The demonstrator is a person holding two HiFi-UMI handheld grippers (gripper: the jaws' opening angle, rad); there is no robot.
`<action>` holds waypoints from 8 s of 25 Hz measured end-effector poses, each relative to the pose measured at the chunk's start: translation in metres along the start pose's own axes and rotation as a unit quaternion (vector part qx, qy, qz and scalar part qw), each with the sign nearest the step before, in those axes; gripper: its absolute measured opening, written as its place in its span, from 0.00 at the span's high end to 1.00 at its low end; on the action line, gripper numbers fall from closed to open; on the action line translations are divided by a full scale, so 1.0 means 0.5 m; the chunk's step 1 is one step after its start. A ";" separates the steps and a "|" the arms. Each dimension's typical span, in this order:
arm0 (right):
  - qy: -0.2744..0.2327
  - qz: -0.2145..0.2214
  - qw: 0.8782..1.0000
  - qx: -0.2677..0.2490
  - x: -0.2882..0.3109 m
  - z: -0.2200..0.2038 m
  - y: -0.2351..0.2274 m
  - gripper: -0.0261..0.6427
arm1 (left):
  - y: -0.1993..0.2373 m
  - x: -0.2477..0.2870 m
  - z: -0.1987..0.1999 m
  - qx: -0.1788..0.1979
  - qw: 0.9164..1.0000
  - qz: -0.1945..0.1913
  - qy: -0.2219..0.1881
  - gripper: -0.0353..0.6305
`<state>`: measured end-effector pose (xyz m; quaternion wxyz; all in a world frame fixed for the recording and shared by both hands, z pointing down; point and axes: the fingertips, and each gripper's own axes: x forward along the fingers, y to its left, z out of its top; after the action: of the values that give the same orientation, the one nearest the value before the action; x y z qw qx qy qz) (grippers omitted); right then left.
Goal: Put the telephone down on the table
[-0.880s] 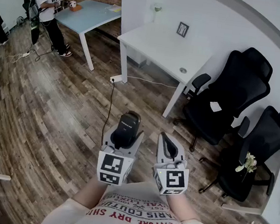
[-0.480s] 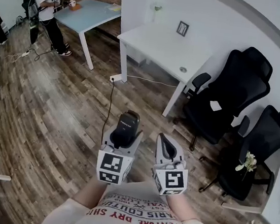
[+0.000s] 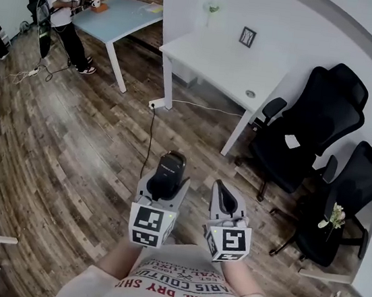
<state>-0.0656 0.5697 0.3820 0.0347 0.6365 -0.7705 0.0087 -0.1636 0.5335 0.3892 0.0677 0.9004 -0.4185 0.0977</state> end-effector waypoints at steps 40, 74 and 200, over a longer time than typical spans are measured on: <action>0.029 0.083 0.996 -0.011 0.655 -0.020 -0.223 0.92 | 0.347 0.536 0.101 -0.047 0.997 0.063 0.022 0.52; 0.075 -0.093 0.992 0.030 1.186 -0.052 -0.265 0.92 | 0.773 0.959 0.159 -0.023 0.991 -0.106 0.074 0.52; 0.188 -0.277 0.917 0.219 1.651 -0.316 -1.034 0.92 | 0.648 2.017 0.099 0.080 0.944 -0.211 0.239 0.77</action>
<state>0.2939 -0.3285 0.5769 0.0394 0.8026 -0.5217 0.2865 0.2298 -0.4306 0.5885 0.1124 0.9208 -0.1810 0.3267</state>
